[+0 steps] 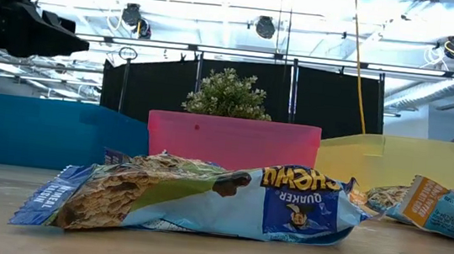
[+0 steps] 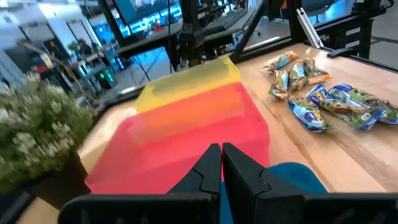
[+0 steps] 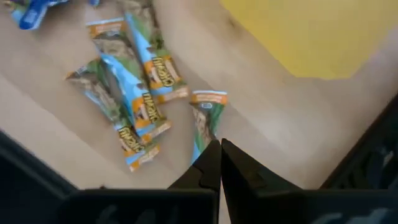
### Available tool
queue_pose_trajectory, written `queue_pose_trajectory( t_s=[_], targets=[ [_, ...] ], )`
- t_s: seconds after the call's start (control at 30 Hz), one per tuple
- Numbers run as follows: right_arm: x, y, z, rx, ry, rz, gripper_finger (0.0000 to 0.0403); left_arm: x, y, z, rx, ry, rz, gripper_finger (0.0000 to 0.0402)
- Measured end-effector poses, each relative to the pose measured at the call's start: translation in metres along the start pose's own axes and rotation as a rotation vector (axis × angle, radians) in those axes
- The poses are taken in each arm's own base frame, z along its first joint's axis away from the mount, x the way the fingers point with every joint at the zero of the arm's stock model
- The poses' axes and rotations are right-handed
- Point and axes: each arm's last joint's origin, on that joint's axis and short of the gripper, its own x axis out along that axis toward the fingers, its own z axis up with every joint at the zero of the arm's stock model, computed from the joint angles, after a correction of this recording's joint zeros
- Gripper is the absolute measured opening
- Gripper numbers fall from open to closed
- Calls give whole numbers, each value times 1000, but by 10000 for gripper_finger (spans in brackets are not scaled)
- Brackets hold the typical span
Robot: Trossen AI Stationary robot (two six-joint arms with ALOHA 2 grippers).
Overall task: Pick and place Granola Bars by type
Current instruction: Put the right yellow granola bar into the red bin
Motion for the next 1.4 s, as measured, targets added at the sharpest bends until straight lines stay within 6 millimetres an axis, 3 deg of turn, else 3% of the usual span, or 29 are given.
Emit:
queue_pose_trajectory(
  t_s=[0.13, 0.43, 0.57, 0.87, 1.1, 1.4],
  targets=[
    [3, 2, -7, 11, 54, -27, 58, 0, 1, 2, 74, -19, 7, 24],
    [21, 18, -16, 36, 61, -51, 226, 0, 1, 4, 141, -36, 14, 24],
    [28, 23, -21, 57, 111, -87, 267, 0, 1, 4, 152, -39, 16, 24],
    [44, 28, -29, 46, 154, -89, 271, 0, 2, 6, 201, -56, 24, 24],
    [92, 22, -34, 6, 281, -15, 259, 0, 2, 7, 226, -66, 19, 24],
    [141, -11, -45, 6, 354, 87, 243, 0, 2, 7, 222, -72, 20, 24]
  ],
)
